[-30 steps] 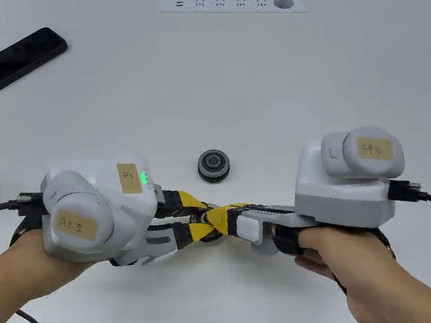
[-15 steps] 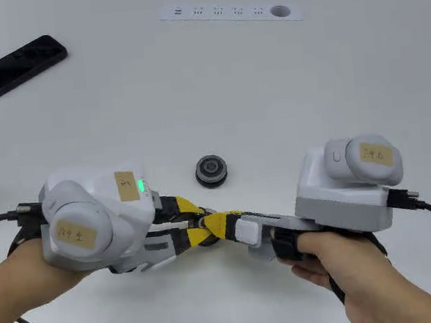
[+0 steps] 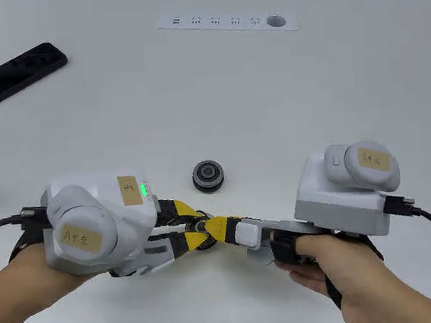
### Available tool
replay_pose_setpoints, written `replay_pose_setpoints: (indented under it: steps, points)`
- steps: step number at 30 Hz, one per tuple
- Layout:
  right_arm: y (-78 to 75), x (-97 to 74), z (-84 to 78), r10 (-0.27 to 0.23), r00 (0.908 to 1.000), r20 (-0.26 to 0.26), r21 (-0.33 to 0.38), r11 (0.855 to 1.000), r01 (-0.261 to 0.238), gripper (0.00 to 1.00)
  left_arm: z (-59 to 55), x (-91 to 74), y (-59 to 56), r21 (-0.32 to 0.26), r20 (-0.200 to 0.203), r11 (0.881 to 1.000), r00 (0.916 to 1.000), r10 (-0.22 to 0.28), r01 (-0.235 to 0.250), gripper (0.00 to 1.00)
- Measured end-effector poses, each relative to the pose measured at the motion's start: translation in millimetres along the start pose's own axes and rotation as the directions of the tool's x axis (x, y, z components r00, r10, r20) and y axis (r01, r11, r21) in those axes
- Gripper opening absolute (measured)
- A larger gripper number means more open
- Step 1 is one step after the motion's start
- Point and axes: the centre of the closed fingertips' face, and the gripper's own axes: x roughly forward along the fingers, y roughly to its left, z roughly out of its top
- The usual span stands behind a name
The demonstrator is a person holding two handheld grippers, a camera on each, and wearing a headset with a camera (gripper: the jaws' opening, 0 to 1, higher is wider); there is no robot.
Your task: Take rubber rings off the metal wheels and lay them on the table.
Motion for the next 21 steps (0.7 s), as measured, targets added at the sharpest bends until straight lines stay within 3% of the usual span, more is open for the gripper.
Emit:
replay_pose_setpoints:
  steps: [6,9,14,21]
  points:
    - [-3.1,-2.2,-0.5,-0.014,0.9999,0.0,0.001,1.0,0.014,0.01,-0.1,-1.8,-1.6,-0.005,-0.011,1.0,0.9999,-0.007,0.007,0.12]
    - [-0.2,-3.8,0.1,-0.004,1.0,0.004,0.007,1.0,0.004,0.01,7.5,-7.7,-5.8,-0.023,0.016,1.0,0.9997,-0.02,0.02,0.13]
    - [4.4,-3.4,0.3,0.011,0.9999,0.003,0.011,1.0,-0.011,0.01,8.2,-21.3,-0.1,-0.027,0.022,0.999,0.9995,0.024,-0.024,0.21]
    - [16.2,-2.2,-0.3,0.044,0.999,0.01,0.014,0.999,-0.044,0.02,-6.3,-40.8,11.4,-0.076,0.01,0.993,0.9962,0.087,-0.086,0.24]
